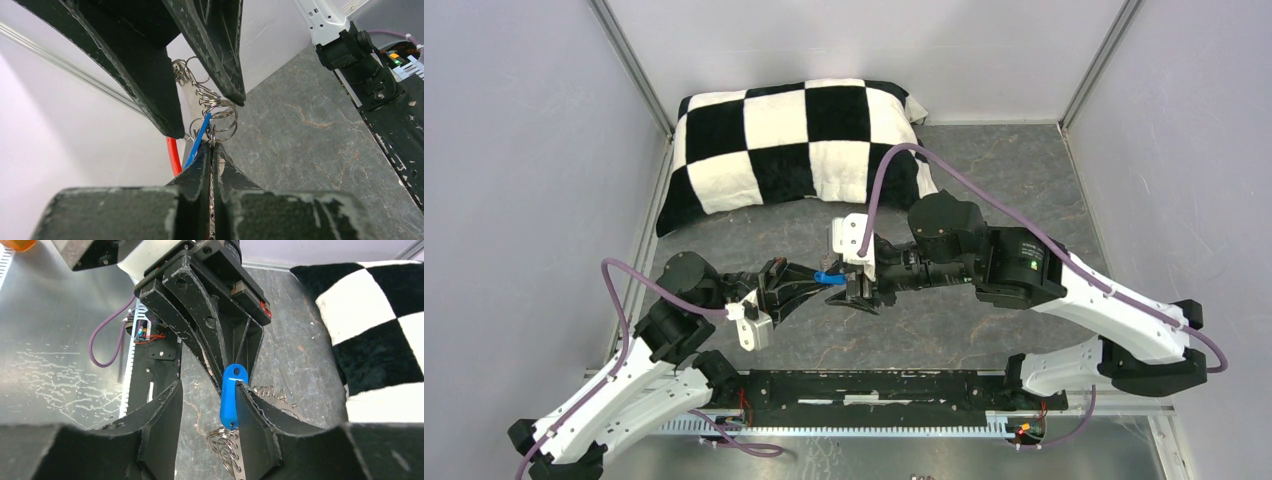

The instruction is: Put the keys on the keyring

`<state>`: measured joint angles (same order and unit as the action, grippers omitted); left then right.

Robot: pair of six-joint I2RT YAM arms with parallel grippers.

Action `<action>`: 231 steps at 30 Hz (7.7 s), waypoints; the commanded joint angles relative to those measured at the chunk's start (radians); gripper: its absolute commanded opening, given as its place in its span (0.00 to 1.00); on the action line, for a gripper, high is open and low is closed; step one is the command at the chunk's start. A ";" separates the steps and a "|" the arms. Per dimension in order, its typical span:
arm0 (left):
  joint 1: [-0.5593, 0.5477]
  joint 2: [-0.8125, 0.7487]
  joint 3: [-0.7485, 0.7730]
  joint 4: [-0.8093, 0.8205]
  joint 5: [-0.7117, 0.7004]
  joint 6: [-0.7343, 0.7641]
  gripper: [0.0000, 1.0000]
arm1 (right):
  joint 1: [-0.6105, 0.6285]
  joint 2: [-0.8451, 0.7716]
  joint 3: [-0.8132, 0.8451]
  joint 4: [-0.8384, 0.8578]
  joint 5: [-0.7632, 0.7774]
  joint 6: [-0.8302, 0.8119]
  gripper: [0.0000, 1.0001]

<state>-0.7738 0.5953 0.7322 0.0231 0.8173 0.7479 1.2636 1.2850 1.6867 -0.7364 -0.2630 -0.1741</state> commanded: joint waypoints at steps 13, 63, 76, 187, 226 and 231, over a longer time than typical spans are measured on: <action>0.001 -0.025 0.021 -0.041 0.003 0.108 0.02 | -0.011 0.122 0.397 -0.176 0.284 0.268 0.60; 0.001 -0.086 -0.078 -0.155 -0.035 0.404 0.02 | -0.070 0.185 0.200 -0.321 0.206 0.628 0.30; 0.001 -0.091 -0.082 -0.160 -0.043 0.415 0.02 | -0.071 0.204 0.204 -0.353 0.198 0.606 0.30; 0.002 0.074 0.112 0.379 -0.335 -0.827 0.02 | -0.117 -0.262 -0.325 0.325 -0.075 -0.174 0.03; 0.002 0.016 0.015 0.376 -0.264 -0.681 0.02 | -0.042 -0.176 -0.309 0.597 0.019 -0.011 0.14; 0.002 0.002 0.015 0.371 -0.260 -0.688 0.02 | -0.042 -0.199 -0.201 0.509 0.077 -0.015 0.26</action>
<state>-0.7734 0.6147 0.7425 0.3321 0.5438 0.0250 1.2163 1.1080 1.3617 -0.1776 -0.2489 -0.1944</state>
